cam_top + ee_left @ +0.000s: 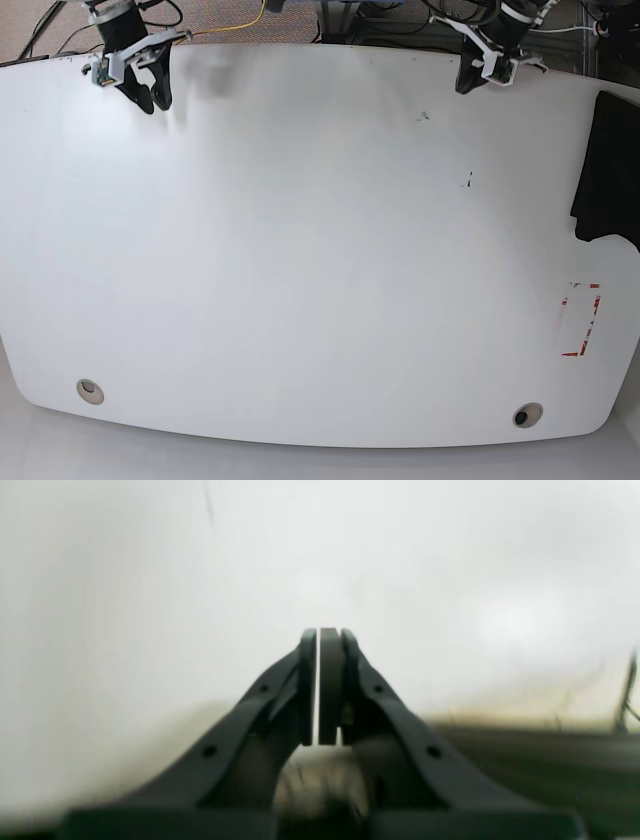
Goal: Layout the t-shirt on the table in an organized manner, then fold the t-shirt properly
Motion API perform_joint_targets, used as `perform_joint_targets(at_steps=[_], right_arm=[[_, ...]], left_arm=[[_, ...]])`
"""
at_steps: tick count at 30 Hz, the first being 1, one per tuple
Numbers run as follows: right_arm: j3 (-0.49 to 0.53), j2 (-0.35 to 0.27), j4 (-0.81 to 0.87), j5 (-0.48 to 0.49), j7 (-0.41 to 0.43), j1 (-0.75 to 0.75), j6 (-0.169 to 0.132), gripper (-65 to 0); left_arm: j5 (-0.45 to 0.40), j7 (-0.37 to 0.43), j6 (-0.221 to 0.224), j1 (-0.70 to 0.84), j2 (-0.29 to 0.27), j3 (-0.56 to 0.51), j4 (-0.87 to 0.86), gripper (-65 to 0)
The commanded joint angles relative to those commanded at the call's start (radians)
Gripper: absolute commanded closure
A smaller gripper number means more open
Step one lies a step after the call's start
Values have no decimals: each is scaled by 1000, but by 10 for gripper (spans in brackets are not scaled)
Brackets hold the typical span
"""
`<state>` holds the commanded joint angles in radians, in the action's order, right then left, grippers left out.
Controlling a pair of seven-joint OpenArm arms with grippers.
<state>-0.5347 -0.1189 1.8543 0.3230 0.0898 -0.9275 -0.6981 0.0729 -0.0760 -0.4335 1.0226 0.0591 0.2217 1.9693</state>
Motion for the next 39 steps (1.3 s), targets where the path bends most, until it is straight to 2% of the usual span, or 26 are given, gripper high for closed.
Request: perform_joint_targets(at_steps=[10,14,18,25,27,30,35,39], right_arm=[[37,63,29,25,2,-253,0,-152],[46,71,-9,25,-2,-298,0,-152],[81,64,-133,14,3,-298,0,-152],[164,-21,-427,-32,8,-160,0,-152],[176,-34,-528,-51,32,-94,0,-152],[176,-37,-632,-87,60,-23,0,-152],[169,-37,-848,-209,60,144,0,-152],[169,-38,-974,-262,61,238,0,-152]], left_arm=[[-3,-2,0,250,-6,12,-18,0],[-3,-2,0,298,-6,12,-46,0],[-3,-2,0,290,-5,5,-153,0],[-8,-2,0,83,-2,-17,-436,0],[-8,-2,0,8,-2,-23,-543,0],[-8,-2,0,-78,0,-43,-655,0],[-9,-2,2,-227,2,-49,-867,0],[-9,-2,3,-318,0,-49,-987,0]])
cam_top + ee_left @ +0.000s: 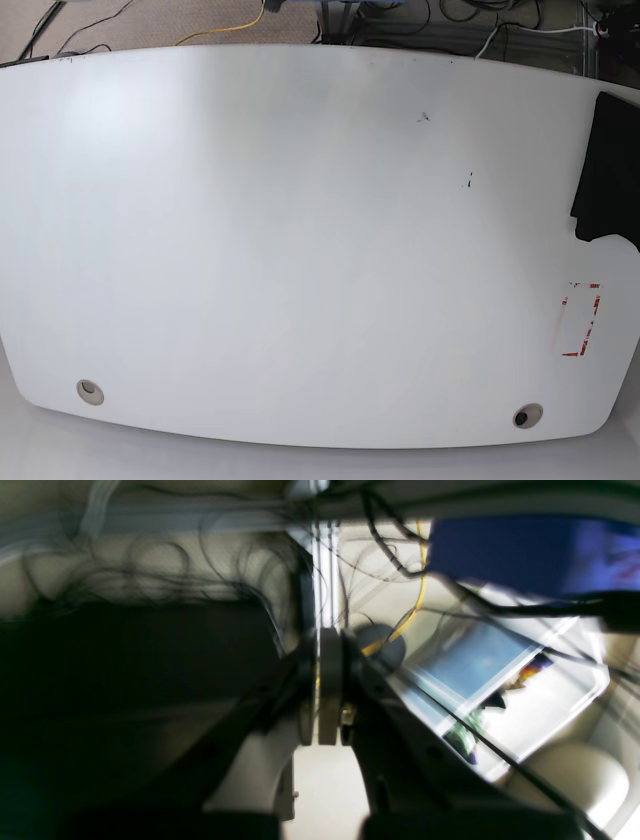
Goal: Layout the t-shirt on the table in an organized manner, then fold the t-shirt properly
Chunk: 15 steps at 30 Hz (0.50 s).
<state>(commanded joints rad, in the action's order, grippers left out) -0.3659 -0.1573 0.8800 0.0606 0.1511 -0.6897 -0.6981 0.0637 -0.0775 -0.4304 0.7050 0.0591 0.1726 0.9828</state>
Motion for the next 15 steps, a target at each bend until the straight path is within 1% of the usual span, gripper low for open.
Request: perform_joint_targets(at_steps=[4,6,10,15], right_arm=[[0,0,-92,-35,0,71,0,-152],[0,0,-126,-54,0,101,0,-152],[8,0,-170,-98,0,152,0,-152],[8,0,-232,-149,0,204,0,-152]], left_arm=[[0,2,5,-84,0,0,-132,0],[0,2,23,-140,0,0,-215,0],[0,5,77,-253,8,-17,-388,0],[3,8,143,-344,31,-77,-529,0]])
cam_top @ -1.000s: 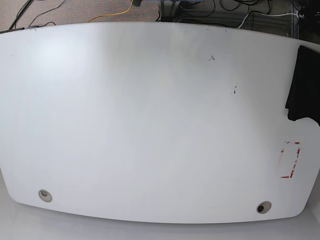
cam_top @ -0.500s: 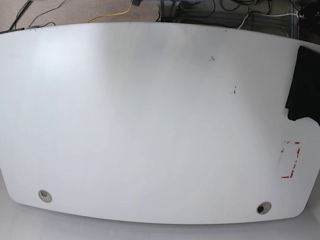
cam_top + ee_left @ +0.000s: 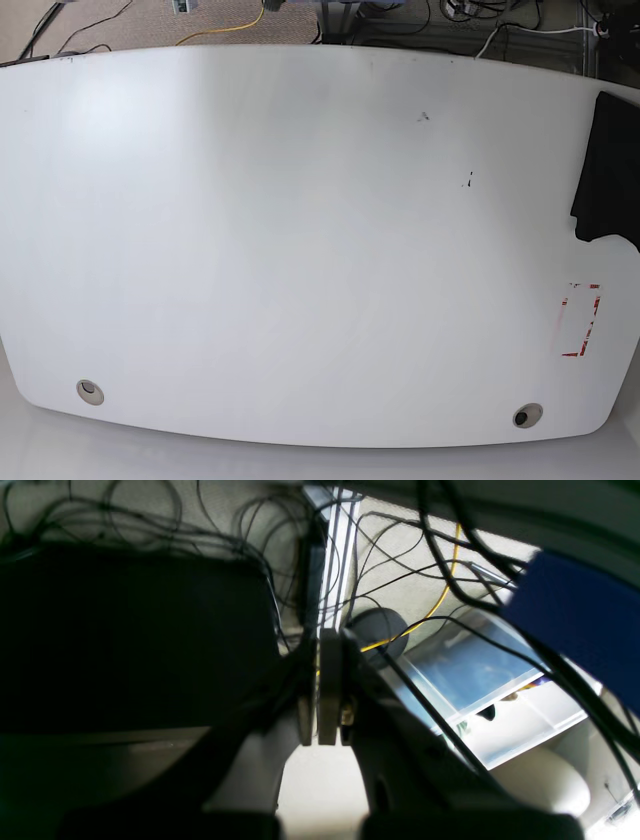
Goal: Layout the t-shirt on the table in an organized manner, then fold the t-shirt properly
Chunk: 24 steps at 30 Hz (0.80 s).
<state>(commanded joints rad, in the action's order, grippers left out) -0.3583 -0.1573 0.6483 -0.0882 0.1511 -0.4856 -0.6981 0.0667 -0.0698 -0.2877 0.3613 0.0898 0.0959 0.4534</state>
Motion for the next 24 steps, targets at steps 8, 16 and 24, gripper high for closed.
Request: perform_joint_targets(at_steps=[8,16,24], right_arm=[[0,0,-143,-72,0,103,64,-157],[0,2,-233,-137,-2,173,124,-159],[0,8,-299,-175,-2,218,173,-159]], left_arm=[[0,0,118,-103,-2,-18,-123,0],[-2,0,181,-149,-3,-20,-132,0],[-2,2,184,-183,-3,-20,-132,0]])
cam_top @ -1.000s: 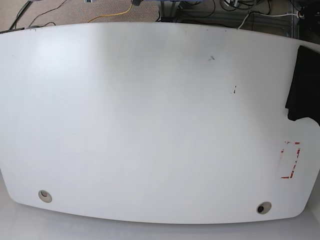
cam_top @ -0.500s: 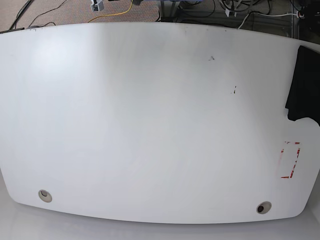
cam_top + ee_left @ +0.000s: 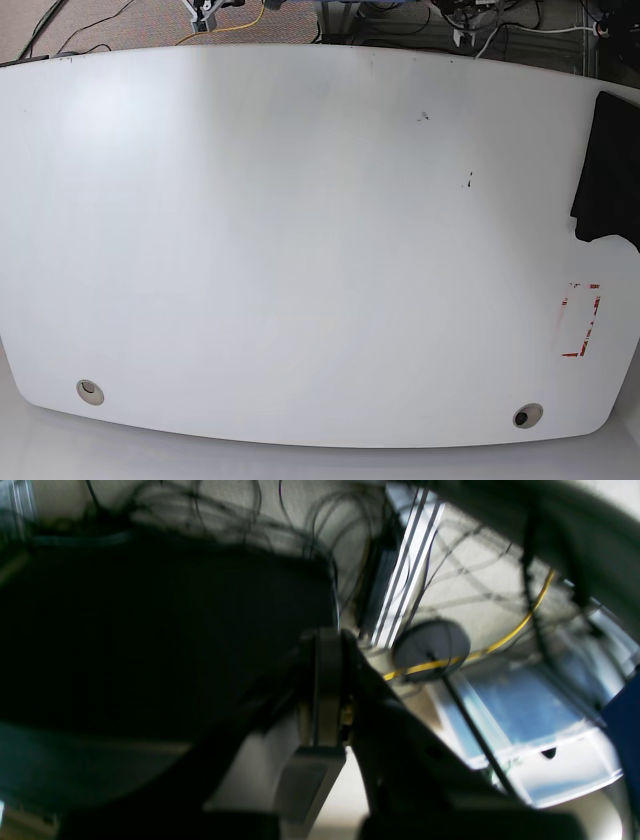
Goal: Layout the t-shirt on the table in an organized manner, then fold the t-shirt properly
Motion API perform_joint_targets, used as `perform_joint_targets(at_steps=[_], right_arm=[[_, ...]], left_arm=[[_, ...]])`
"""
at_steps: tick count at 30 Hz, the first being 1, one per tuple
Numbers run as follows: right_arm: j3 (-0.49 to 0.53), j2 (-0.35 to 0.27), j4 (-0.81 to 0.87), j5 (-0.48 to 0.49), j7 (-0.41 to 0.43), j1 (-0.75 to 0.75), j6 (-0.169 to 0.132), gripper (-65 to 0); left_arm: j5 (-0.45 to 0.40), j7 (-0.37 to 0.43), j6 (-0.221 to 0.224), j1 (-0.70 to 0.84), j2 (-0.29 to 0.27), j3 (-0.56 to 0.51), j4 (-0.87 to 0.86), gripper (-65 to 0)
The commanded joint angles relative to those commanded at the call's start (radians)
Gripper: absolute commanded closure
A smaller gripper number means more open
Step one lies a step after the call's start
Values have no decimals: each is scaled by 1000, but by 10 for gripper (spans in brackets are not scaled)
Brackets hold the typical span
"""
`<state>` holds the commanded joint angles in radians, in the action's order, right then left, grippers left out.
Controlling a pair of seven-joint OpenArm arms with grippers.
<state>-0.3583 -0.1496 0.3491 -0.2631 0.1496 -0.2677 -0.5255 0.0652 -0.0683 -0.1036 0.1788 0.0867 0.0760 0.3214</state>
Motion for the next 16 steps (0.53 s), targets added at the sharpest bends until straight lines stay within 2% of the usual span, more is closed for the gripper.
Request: perform_joint_targets(at_steps=[8,16], right_arm=[[0,2,-3,0,0,6,0,-159],[0,20,-3,6,0,11,0,-159]], left_arm=[[0,29,3,-11,0,-63,-2,0],[0,51,3,-11,0,-66,-2,0]])
